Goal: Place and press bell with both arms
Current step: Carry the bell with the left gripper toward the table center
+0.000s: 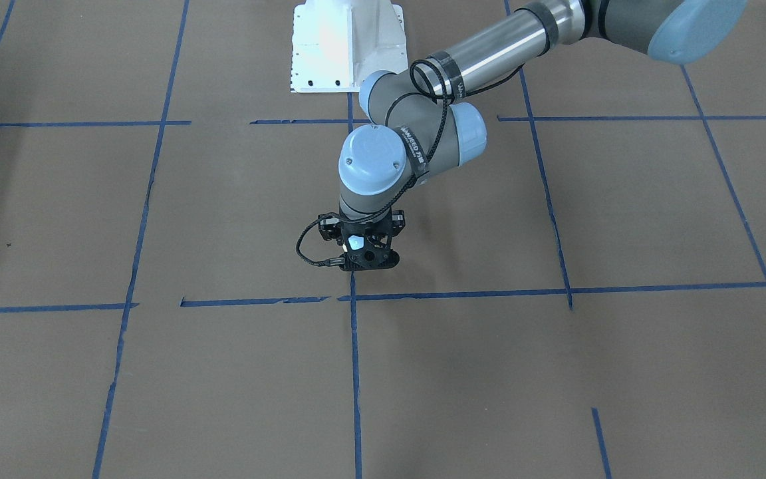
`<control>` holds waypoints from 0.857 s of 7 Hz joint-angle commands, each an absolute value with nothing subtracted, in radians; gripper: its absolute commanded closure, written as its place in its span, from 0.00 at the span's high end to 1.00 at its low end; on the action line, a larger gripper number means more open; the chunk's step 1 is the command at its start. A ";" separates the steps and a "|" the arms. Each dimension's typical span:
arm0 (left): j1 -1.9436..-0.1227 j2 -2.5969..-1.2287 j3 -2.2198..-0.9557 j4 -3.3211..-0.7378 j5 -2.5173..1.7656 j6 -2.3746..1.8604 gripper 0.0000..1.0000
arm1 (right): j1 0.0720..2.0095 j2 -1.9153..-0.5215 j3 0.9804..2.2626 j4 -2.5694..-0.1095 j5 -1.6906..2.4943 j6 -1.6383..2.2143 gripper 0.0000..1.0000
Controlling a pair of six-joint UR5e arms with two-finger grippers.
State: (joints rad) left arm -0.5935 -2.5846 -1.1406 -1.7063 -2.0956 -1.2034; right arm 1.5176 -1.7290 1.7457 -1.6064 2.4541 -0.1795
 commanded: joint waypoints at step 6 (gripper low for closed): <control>-0.577 -2.602 -1.123 -1.720 -1.993 -1.221 0.97 | 1.505 -1.726 1.749 -1.597 2.471 -0.179 1.00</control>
State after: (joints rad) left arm -0.5754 -2.5996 -1.1221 -1.7161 -2.0000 -1.2194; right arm 1.5063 -1.7285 1.7454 -1.6044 2.4711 -0.1795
